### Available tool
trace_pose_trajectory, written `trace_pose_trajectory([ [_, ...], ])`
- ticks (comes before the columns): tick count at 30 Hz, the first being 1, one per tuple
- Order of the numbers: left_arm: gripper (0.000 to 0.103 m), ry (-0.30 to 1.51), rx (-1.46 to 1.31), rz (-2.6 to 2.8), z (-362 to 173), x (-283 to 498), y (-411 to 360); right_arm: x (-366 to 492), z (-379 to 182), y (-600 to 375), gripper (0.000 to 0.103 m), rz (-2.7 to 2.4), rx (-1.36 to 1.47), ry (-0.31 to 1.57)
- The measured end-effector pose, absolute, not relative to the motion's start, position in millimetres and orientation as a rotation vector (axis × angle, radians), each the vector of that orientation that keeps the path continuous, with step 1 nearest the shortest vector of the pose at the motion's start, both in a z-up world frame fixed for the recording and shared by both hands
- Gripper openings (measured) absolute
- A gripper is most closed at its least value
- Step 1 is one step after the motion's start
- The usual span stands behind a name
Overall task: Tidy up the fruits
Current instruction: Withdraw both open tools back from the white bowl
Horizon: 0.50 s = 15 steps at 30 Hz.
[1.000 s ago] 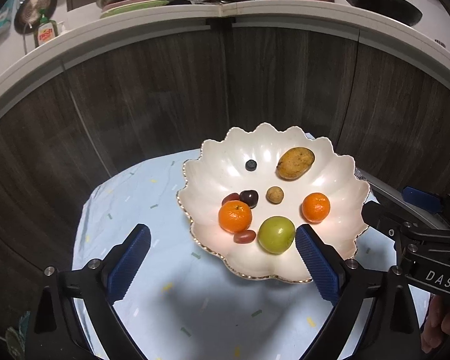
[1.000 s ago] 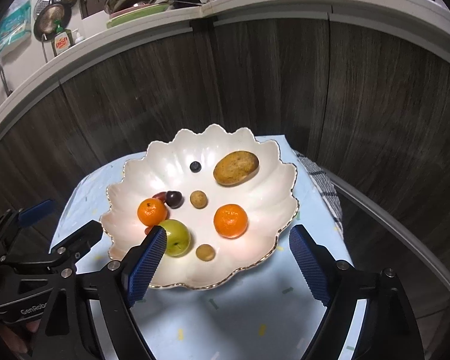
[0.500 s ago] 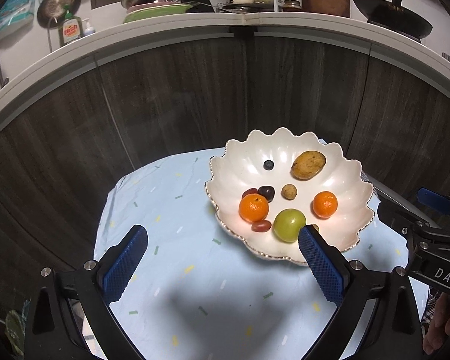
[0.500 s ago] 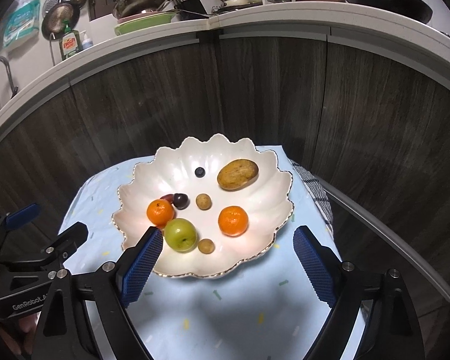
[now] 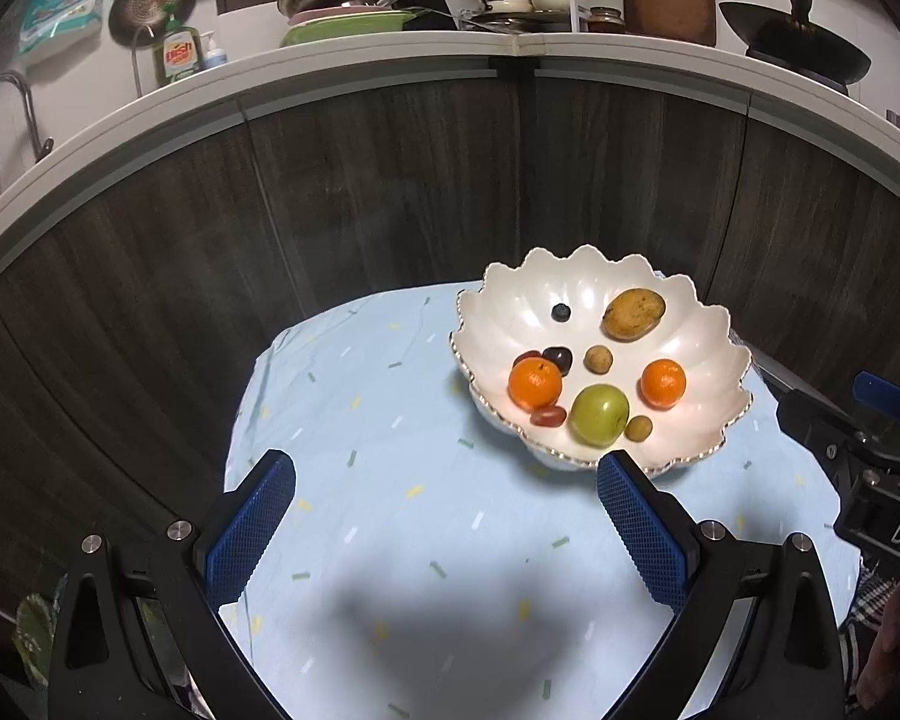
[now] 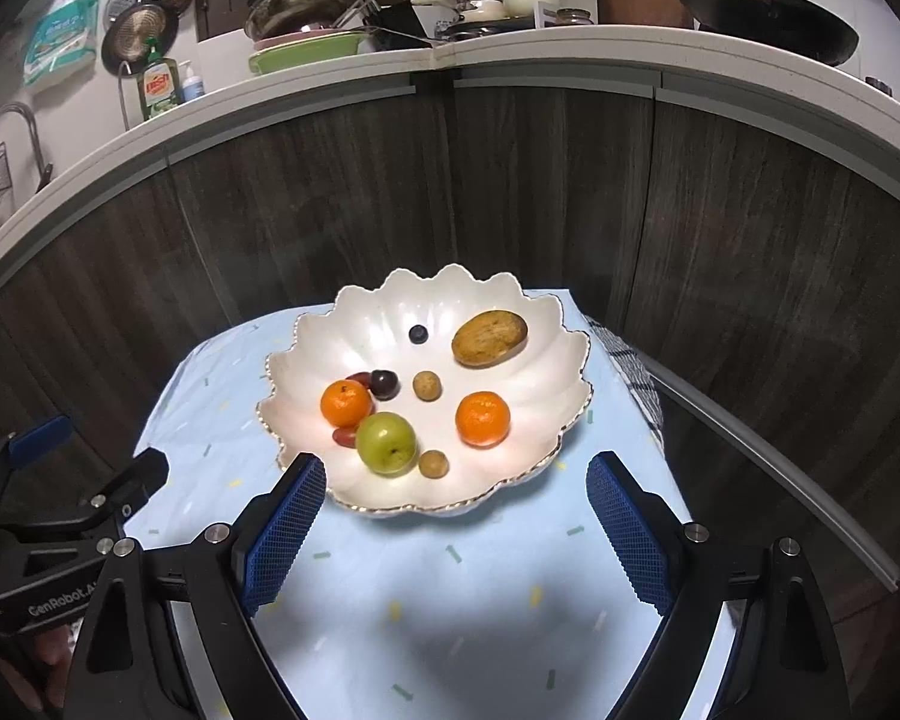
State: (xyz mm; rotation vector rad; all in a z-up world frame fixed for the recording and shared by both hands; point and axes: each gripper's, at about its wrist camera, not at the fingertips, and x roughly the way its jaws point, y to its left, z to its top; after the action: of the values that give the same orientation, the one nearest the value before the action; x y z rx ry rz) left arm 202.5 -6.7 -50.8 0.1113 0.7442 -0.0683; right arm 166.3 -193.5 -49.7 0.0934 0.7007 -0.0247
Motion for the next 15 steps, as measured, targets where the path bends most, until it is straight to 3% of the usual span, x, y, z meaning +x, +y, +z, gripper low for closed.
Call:
trace_pose_trajectory([
  [15,0.102,0.755,0.067,-0.006,-55.7,160.0,8.6,132.3,-52.9,-185.2,0.090,-0.031,0.111,0.688],
])
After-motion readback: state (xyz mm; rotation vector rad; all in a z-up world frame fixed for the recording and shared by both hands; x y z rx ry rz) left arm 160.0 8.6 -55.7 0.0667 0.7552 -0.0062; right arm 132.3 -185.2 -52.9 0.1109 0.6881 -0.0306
